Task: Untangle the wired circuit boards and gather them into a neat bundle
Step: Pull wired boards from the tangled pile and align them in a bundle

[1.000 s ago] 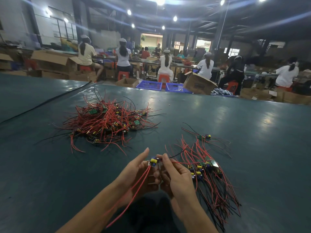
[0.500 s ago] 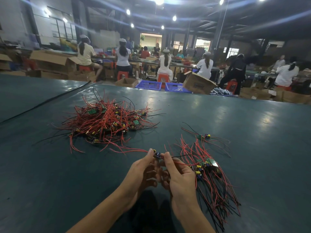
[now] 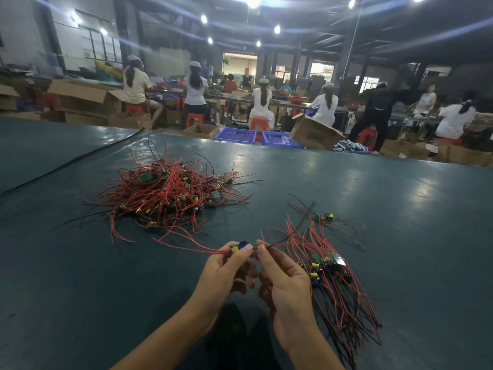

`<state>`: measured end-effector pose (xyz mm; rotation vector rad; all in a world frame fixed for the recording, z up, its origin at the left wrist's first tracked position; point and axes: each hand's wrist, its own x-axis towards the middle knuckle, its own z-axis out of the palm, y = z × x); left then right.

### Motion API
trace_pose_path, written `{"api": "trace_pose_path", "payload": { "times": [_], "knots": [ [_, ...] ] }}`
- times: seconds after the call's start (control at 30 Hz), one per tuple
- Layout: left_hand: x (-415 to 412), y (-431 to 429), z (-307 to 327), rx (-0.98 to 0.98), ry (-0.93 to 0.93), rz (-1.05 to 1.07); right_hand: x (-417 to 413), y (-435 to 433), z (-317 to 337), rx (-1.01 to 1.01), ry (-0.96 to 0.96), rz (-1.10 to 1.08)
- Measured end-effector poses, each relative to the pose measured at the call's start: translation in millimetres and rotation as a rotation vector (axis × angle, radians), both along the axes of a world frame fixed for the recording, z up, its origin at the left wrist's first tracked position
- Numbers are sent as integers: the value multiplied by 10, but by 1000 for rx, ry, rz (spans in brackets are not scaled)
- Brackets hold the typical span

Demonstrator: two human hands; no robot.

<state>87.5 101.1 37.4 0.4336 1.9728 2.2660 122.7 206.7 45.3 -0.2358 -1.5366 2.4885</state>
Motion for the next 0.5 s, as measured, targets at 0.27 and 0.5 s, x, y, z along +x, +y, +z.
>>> {"api": "trace_pose_path", "payload": {
  "times": [0.27, 0.5],
  "knots": [
    [17, 15, -31, -82, 84, 93, -25, -76, -27, 83, -110, -137],
    [3, -22, 8, -41, 115, 120, -153, 277, 49, -179, -150, -349]
  ]
}}
